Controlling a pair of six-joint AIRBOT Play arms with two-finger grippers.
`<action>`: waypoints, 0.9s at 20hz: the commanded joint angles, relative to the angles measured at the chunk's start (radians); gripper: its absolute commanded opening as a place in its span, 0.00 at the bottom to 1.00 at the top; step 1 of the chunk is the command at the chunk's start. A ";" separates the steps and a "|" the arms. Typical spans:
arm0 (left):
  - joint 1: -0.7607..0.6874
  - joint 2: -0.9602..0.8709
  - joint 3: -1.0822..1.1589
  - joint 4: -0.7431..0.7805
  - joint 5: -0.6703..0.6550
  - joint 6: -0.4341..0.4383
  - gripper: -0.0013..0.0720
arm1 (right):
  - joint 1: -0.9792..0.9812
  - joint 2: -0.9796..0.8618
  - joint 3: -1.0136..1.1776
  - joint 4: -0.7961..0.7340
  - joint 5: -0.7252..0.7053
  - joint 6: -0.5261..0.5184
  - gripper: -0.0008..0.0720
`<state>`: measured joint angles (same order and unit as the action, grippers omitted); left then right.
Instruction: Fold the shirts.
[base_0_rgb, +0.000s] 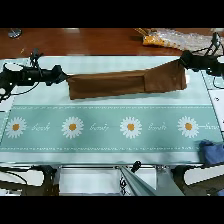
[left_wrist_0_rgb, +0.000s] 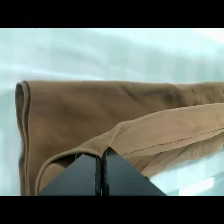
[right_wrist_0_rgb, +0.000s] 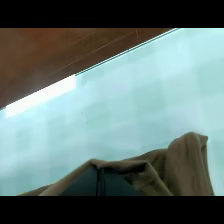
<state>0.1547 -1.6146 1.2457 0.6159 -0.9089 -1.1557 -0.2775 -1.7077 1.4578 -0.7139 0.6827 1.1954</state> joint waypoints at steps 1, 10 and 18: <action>-0.003 -0.069 0.061 -0.011 0.019 0.003 0.04 | 0.001 -0.053 0.016 0.010 -0.026 0.016 0.04; -0.008 -0.163 0.067 -0.010 -0.032 0.002 0.12 | 0.051 -0.101 0.016 -0.006 -0.100 0.019 0.04; 0.095 -0.153 0.103 -0.011 -0.168 -0.021 0.75 | -0.026 0.001 0.016 -0.149 -0.097 0.009 0.57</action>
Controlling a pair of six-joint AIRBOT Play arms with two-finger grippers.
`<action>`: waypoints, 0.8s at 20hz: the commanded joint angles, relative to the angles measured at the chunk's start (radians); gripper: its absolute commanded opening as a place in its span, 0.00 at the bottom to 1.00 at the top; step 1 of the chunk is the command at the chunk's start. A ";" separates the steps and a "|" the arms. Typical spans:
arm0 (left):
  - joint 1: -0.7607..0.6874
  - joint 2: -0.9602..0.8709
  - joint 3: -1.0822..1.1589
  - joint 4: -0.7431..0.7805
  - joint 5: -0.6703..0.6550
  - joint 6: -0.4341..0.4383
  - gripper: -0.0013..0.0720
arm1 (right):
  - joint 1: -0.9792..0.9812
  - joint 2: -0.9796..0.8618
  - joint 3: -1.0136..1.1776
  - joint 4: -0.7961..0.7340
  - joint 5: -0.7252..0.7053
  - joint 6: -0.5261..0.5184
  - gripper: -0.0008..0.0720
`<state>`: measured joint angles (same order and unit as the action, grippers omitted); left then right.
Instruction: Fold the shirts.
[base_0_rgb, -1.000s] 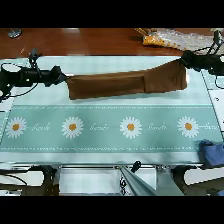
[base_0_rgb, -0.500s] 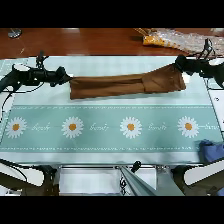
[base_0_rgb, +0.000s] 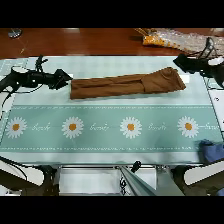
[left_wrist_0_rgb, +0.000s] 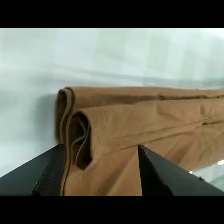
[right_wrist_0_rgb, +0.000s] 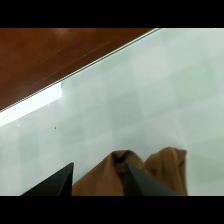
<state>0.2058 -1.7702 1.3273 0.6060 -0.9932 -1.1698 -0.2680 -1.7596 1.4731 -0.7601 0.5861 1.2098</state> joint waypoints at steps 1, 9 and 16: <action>0.063 0.006 0.037 -0.001 -0.127 -0.006 0.75 | -0.055 0.081 0.001 -0.176 0.002 0.009 0.56; 0.105 0.045 0.072 -0.001 -0.322 0.023 0.72 | -0.249 0.032 0.005 -0.298 0.511 0.103 0.84; 0.077 0.044 0.072 0.002 -0.407 0.049 0.71 | -0.206 -0.090 0.005 -0.125 0.503 0.097 0.85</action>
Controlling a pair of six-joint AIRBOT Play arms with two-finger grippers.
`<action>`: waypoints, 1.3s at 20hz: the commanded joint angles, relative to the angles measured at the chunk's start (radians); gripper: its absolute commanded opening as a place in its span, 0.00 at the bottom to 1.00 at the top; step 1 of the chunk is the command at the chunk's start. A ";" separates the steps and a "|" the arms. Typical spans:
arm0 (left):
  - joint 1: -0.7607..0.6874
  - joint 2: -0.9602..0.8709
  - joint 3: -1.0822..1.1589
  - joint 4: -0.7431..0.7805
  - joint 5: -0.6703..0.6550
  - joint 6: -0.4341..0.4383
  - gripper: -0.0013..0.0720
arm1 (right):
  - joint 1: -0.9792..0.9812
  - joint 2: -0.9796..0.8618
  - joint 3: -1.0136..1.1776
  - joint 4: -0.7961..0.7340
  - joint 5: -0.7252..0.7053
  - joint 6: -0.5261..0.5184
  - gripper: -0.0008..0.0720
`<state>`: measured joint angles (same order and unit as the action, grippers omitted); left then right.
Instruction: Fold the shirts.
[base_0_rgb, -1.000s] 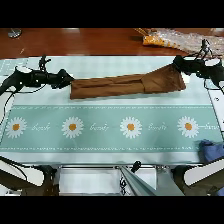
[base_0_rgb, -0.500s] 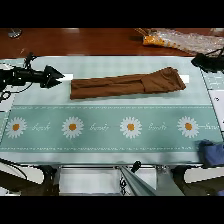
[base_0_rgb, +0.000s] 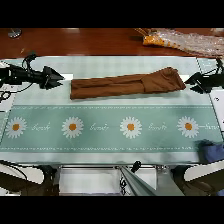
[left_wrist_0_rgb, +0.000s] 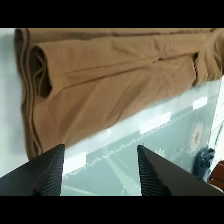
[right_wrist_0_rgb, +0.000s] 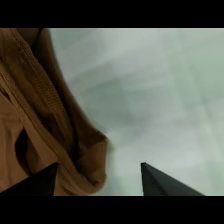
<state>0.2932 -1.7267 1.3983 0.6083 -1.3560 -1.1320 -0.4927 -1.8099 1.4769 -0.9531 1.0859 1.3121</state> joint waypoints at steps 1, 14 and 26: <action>-0.017 0.001 0.001 0.001 -0.045 0.016 0.71 | 0.031 -0.053 0.001 0.100 -0.016 -0.006 0.85; -0.076 0.002 0.002 -0.004 -0.039 -0.003 0.40 | 0.171 -0.094 0.001 0.263 -0.089 -0.055 0.04; -0.404 0.286 0.001 -0.011 0.372 -0.123 0.04 | 0.299 0.381 0.001 -0.063 -0.023 0.005 0.04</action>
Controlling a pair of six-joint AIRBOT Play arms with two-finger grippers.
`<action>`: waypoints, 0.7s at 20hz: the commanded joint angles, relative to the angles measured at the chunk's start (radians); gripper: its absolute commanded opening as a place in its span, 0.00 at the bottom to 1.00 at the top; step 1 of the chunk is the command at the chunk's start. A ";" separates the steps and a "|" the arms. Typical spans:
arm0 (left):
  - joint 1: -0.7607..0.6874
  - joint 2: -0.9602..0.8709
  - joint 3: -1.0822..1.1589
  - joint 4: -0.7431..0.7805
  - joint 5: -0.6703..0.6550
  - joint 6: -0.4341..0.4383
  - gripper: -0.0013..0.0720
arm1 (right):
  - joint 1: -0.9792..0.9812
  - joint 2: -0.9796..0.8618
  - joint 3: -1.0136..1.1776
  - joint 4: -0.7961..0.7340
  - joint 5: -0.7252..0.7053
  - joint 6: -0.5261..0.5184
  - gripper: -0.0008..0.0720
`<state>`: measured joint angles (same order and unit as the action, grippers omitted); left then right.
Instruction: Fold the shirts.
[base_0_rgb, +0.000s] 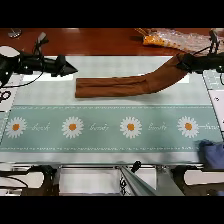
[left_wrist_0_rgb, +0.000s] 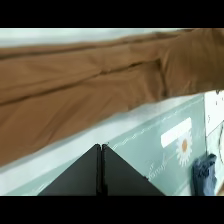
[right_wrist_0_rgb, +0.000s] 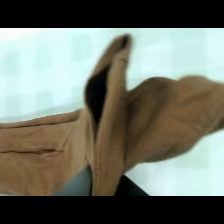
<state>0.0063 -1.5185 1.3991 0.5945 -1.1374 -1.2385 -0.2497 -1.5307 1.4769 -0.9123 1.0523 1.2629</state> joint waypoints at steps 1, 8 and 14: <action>-0.174 0.084 0.000 0.003 0.186 -0.016 0.04 | 0.086 0.130 0.001 -0.140 0.015 0.083 0.04; -0.505 -0.062 -0.002 0.007 0.370 -0.093 0.04 | 0.217 0.246 0.001 -0.321 0.109 0.204 0.04; -0.649 -0.179 -0.002 0.007 0.446 -0.103 0.04 | 0.220 0.298 0.001 -0.340 0.244 0.212 0.04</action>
<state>-0.5732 -1.6497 1.3972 0.6006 -0.7483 -1.3304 -0.0368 -1.2629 1.4769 -1.2247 1.2198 1.4620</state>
